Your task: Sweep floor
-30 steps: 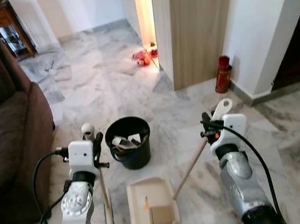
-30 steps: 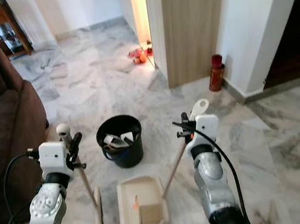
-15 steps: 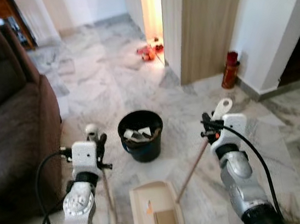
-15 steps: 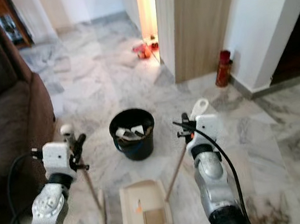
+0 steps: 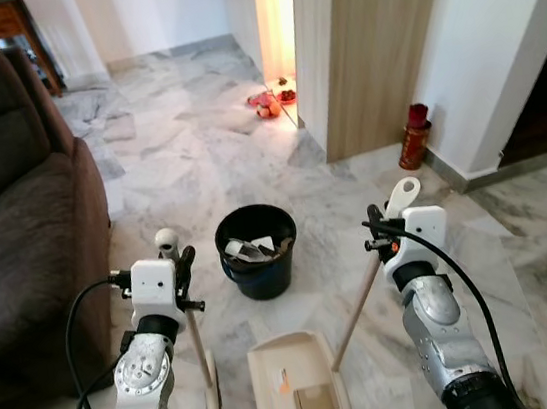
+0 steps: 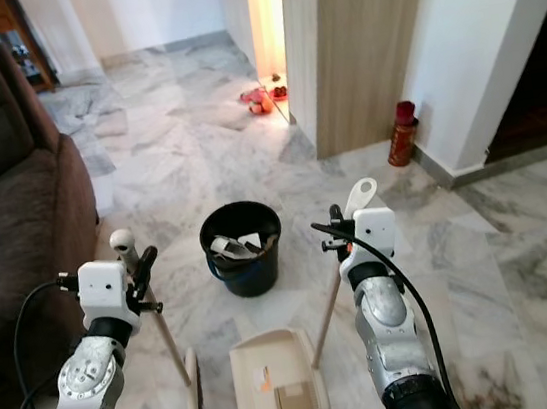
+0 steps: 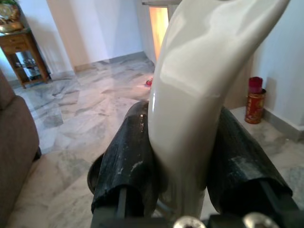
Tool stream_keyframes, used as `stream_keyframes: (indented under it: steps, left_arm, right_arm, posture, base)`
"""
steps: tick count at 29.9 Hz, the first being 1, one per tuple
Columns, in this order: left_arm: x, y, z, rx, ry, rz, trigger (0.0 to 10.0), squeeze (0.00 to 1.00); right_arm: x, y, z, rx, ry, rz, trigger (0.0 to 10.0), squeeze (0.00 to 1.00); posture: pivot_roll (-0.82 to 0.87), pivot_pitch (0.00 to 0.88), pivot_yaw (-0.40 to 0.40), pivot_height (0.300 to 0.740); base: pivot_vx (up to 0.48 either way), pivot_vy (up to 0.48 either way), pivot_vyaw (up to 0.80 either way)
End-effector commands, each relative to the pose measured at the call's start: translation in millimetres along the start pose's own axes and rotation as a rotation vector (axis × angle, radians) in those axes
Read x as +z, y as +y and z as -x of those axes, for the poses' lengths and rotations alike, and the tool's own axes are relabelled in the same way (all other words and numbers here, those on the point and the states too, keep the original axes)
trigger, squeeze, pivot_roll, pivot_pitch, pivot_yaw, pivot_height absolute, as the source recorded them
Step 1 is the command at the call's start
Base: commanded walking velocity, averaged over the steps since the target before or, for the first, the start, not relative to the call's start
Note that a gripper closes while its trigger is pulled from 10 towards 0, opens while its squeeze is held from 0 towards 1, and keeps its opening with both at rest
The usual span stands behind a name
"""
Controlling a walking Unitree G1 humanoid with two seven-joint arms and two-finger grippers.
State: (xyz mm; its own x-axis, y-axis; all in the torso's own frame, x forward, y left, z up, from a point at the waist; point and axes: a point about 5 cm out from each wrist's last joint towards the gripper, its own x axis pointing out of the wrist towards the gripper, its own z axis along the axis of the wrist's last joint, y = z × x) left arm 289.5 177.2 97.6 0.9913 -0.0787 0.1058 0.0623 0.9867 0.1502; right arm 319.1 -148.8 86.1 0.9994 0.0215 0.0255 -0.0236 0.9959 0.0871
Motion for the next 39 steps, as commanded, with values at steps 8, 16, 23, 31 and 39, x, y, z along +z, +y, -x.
stream_keyframes:
  steps: [8, 16, 23, 31, 39]
  left_arm:
    - [7.6, 3.6, -3.8, 0.008, -0.029, -0.007, 10.0, 0.00]
    - [9.7, 4.3, -3.8, 0.011, -0.045, -0.006, 10.0, 0.00]
    - [10.1, 4.1, -3.4, 0.008, -0.045, -0.008, 10.0, 0.00]
    - [9.9, 4.7, -3.5, 0.008, -0.044, -0.011, 10.0, 0.00]
    - [9.9, -1.0, -4.3, -0.024, -0.046, -0.044, 10.0, 0.00]
  right_arm:
    - [11.3, 1.6, -5.3, 0.007, -0.051, -0.004, 10.0, 0.00]
    - [10.3, 1.8, -4.7, 0.007, -0.049, -0.010, 10.0, 0.00]
    - [10.4, 3.8, -5.1, 0.017, -0.048, -0.013, 10.0, 0.00]
    - [22.7, 4.9, -7.0, 0.020, -0.103, -0.021, 10.0, 0.00]
    - [41.8, 11.0, -9.8, 0.071, -0.152, -0.021, 10.0, 0.00]
  posture:
    - [0.15, 0.000, 0.037, 0.740]
    - [0.15, 0.000, 0.038, 0.740]
    - [0.16, 0.000, 0.039, 0.740]
    - [0.15, 0.000, 0.041, 0.740]
    - [0.15, 0.000, 0.041, 0.740]
  base:
    - [0.301, 0.000, 0.00]
    - [0.145, 0.000, 0.00]
    - [0.000, 0.000, 0.00]
    - [0.000, 0.000, 0.00]
    - [0.000, 0.000, 0.00]
